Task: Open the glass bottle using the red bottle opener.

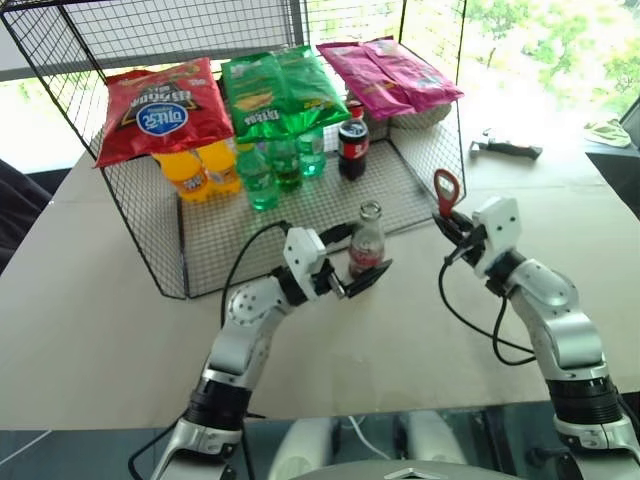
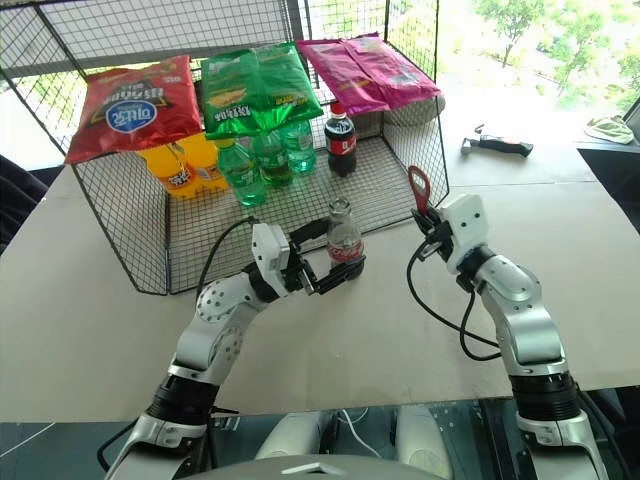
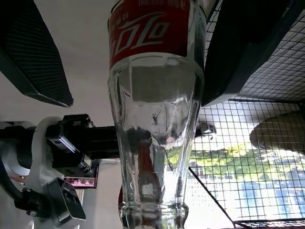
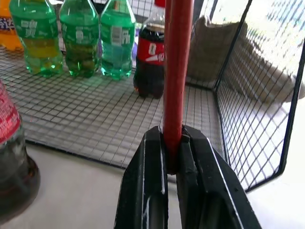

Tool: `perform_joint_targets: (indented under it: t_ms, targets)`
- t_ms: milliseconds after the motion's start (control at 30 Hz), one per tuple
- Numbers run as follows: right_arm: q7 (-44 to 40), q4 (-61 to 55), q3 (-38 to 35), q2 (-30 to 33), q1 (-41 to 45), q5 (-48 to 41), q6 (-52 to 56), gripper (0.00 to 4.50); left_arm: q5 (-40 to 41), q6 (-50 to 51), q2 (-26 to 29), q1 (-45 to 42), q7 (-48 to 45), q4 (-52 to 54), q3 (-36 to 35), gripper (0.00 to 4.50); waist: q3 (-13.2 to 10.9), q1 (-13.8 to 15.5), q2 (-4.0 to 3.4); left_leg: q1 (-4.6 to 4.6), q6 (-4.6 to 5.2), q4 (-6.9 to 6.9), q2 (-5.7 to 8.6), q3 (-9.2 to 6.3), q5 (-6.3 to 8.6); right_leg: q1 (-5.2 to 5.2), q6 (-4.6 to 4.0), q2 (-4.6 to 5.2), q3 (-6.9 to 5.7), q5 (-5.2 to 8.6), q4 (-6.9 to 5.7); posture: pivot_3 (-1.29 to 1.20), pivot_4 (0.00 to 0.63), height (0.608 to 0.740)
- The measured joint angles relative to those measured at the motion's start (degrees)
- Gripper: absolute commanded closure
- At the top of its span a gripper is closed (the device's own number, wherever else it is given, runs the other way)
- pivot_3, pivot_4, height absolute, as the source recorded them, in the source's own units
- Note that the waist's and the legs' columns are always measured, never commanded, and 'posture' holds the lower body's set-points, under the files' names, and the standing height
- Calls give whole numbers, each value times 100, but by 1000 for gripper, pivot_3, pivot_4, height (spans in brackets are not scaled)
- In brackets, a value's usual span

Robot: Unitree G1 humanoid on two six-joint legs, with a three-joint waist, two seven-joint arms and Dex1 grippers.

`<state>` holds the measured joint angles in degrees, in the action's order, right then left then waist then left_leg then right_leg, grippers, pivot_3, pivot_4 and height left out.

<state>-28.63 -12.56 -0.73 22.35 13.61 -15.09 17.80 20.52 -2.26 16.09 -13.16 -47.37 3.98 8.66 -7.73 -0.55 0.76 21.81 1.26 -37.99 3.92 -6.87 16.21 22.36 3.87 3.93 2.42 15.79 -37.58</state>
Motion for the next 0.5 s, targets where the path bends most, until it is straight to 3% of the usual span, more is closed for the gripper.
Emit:
perform_joint_targets:
  t_ms: [500]
  targets:
    - [-214, -918, -367, 593, -522, -1683, 2781, 4500, 115, 121, 356, 314, 1, 366, -416, 114, -1, 13, 0, 5, 1, 16, 0, -1, 1, 6, 0, 6, -2, 0, 14, 0, 150, 740]
